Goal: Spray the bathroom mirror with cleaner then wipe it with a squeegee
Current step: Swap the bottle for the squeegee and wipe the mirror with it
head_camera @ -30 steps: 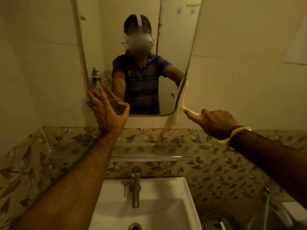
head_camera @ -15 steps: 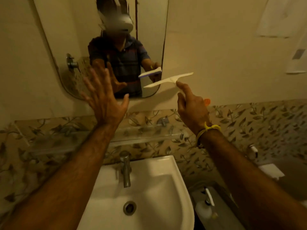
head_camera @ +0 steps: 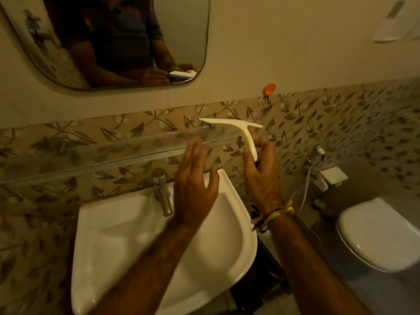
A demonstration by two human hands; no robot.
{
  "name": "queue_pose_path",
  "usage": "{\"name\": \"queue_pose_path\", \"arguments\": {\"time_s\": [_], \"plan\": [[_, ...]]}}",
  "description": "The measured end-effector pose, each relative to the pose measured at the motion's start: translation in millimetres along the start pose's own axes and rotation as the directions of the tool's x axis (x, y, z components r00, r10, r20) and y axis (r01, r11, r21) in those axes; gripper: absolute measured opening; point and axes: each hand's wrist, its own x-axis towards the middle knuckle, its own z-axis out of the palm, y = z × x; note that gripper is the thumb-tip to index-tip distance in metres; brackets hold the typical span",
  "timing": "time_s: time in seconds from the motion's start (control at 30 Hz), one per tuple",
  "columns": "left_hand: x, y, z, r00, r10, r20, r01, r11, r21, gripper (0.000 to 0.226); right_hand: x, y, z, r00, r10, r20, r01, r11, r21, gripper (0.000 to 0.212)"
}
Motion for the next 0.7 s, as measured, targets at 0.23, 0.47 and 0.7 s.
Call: {"name": "queue_pose_path", "arguments": {"time_s": [0.23,0.47,0.7], "plan": [[-88,-7,40,0.857,-0.154,0.491,0.225,0.97,-0.09,0.035,-61,42,-49,0.914,0.339,-0.222,-0.324,0.941,0.1,0.014],[-138,1,99,0.421,-0.23,0.877,0.294,0.95,0.108,0.055,-110,90,-97,0.727,0.575,-0.375,-0.57,0.81,0.139,0.013],[-147,8,170,0.297,-0.318,0.9,0.071,0.948,0.311,0.076,-114,163,-142,0.534,0.749,-0.392,-0.783,0.613,0.104,0.021]]}}
